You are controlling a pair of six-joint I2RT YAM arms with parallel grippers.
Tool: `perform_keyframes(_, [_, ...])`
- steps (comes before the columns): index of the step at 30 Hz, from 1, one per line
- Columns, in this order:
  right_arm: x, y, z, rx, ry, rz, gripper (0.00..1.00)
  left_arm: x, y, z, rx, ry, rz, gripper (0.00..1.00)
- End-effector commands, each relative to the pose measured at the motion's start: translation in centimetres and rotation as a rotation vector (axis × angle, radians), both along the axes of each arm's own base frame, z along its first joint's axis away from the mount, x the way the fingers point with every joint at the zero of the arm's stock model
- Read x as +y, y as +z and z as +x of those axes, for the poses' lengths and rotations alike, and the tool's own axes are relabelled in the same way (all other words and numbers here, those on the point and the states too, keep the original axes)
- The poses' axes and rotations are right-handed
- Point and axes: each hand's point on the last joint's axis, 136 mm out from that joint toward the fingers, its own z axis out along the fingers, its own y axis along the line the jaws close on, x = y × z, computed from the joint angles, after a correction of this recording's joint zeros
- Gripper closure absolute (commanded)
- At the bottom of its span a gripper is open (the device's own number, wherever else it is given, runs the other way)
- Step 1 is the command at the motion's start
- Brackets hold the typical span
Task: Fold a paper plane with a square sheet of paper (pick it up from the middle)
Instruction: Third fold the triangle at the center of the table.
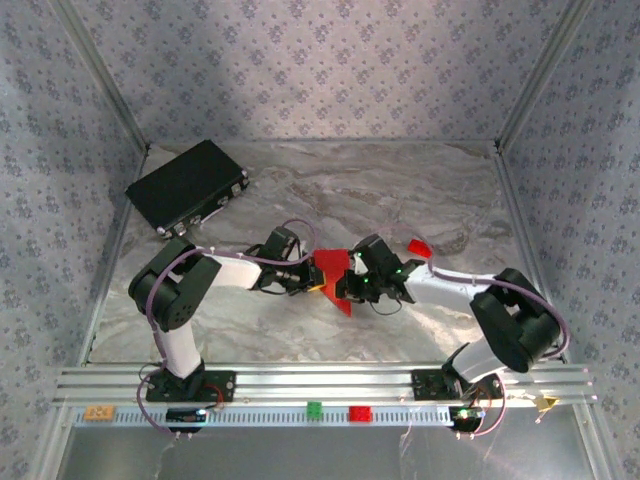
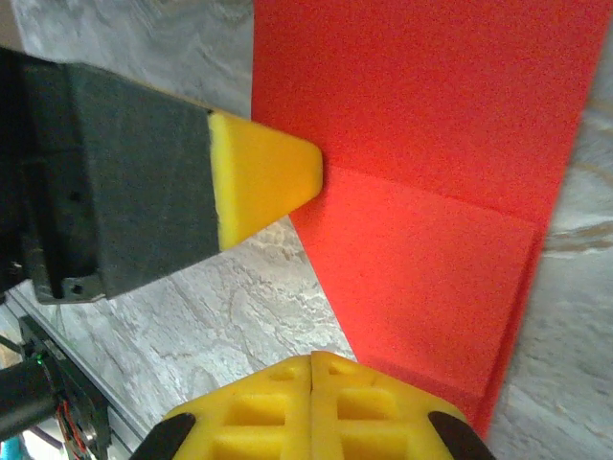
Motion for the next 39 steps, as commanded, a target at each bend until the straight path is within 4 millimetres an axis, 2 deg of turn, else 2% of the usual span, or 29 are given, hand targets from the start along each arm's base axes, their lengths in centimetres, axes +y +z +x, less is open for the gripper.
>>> perform_keyframes(1, [1.3, -0.2, -0.2, 0.012, 0.052, 0.013, 0.94, 1.8, -3.3, -0.7, 0.054, 0.033, 0.115, 1.00])
perform_keyframes(5, [1.4, -1.5, -0.8, 0.045, 0.072, -0.005, 0.94, 1.7, -3.4, -0.6, 0.055, 0.034, 0.113, 1.00])
perform_keyframes(12, [-0.9, -4.0, -3.2, 0.108, 0.077, -0.069, 0.94, 1.8, -3.9, -0.8, 0.063, 0.035, 0.123, 1.00])
perform_keyframes(18, [-3.0, -4.8, -5.7, 0.133, 0.068, -0.070, 0.94, 2.0, -4.2, -0.8, 0.069, 0.046, 0.130, 1.00])
perform_keyframes(23, [-4.9, -5.0, -6.9, 0.144, 0.038, -0.060, 0.94, 2.0, -4.3, -0.8, 0.074, 0.065, 0.122, 1.00])
perform_keyframes(26, [-5.0, -3.7, -6.1, 0.107, 0.016, -0.025, 0.94, 1.9, -4.0, -0.8, 0.069, 0.084, 0.106, 1.00])
perform_keyframes(28, [-4.5, -1.8, -4.8, 0.053, 0.002, 0.011, 0.93, 1.8, -3.6, -0.8, 0.062, 0.103, 0.098, 1.00])
perform_keyframes(31, [-4.9, -0.2, -2.9, -0.013, -0.041, -0.007, 0.90, 1.5, -2.8, -1.0, 0.042, 0.150, 0.081, 1.00])
perform_keyframes(35, [-5.4, 0.3, -0.6, -0.053, -0.089, -0.065, 0.77, 0.6, -0.8, -1.2, -0.014, 0.183, 0.043, 1.00])
perform_keyframes(36, [-5.3, 0.5, 0.0, -0.061, -0.099, -0.070, 0.73, 0.5, -0.2, -1.1, -0.033, 0.182, 0.041, 0.95])
perform_keyframes(37, [-5.1, 0.5, 0.4, -0.067, -0.105, -0.069, 0.68, 0.6, 0.4, -1.0, -0.050, 0.181, 0.045, 0.86])
perform_keyframes(39, [-4.7, 0.8, 1.1, -0.075, -0.103, -0.061, 0.62, 1.0, 1.5, -0.9, -0.087, 0.176, 0.054, 0.77])
